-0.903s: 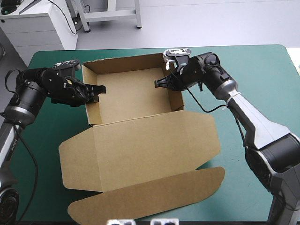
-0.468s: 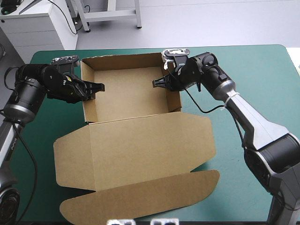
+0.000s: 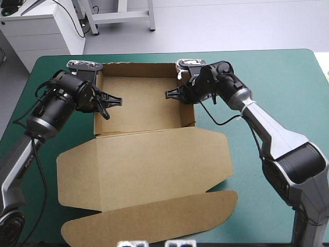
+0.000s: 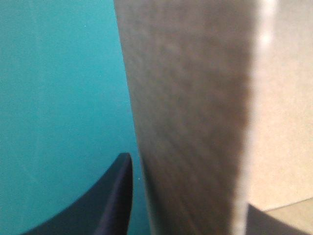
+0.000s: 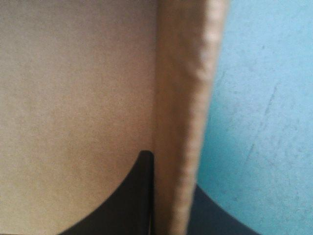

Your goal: Fold the box

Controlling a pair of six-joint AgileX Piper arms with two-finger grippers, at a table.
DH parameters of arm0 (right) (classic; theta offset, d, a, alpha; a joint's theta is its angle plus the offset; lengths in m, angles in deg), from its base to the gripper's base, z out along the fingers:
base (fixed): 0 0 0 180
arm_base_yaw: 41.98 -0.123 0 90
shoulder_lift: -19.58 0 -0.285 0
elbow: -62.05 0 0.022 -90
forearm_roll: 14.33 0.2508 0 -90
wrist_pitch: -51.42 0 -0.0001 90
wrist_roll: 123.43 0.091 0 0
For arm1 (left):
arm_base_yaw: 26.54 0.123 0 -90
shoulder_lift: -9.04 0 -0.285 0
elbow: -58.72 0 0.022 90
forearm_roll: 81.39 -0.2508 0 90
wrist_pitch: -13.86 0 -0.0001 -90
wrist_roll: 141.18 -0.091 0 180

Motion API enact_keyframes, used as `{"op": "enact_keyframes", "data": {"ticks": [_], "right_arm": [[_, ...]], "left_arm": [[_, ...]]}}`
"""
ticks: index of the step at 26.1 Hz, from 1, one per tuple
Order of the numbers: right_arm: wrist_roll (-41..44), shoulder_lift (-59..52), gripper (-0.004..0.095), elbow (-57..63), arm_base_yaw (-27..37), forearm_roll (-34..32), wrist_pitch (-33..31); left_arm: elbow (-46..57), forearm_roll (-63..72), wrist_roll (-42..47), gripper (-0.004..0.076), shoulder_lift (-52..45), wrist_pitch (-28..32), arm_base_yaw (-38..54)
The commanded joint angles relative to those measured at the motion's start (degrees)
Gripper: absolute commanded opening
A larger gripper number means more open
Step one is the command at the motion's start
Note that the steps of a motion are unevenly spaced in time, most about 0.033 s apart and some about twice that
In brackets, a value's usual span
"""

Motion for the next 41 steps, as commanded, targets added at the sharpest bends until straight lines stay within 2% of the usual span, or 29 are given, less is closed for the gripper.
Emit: {"op": "enact_keyframes", "data": {"ticks": [1,10,18,23,25,26,35,41], "right_arm": [[-1.8,-2.8,-0.0016,-1.5,0.2,-2.4,-1.2],[-2.1,-2.8,-0.0016,-1.5,0.2,-1.9,-1.4],[-2.3,-2.8,-0.0018,-1.5,0.2,-1.9,-1.4],[-2.3,-2.8,-0.0018,-1.5,0.2,-1.9,-1.7],[-2.3,-2.8,-0.0018,-1.5,0.2,-1.9,-1.7],[-2.3,-2.8,-0.0018,-1.5,0.2,-1.9,-1.7],[-2.3,-3.1,-0.0018,-1.5,0.2,-2.6,-2.9],[-1.9,-9.8,-0.0018,-1.5,0.2,-11.1,-9.4]], "left_arm": [[-2.1,-4.4,-2.2,-0.0008,-2.1,4.7,-0.7],[-2.1,-4.4,-2.4,0.0005,-1.9,6.6,-0.7],[-2.1,-2.6,-2.4,0.0166,-1.9,6.3,-0.7],[-2.1,-2.2,-1.7,0.0144,-1.9,6.6,-0.7],[-2.1,-2.3,-1.5,0.0071,-1.9,6.6,-0.7],[-2.1,-2.3,-1.5,0.0000,-1.9,6.5,-0.7],[-2.1,-2.3,1.6,-0.0008,-0.6,5.5,-0.7],[-2.1,3.9,2.0,-0.0008,4.3,4.9,-0.7]]}}
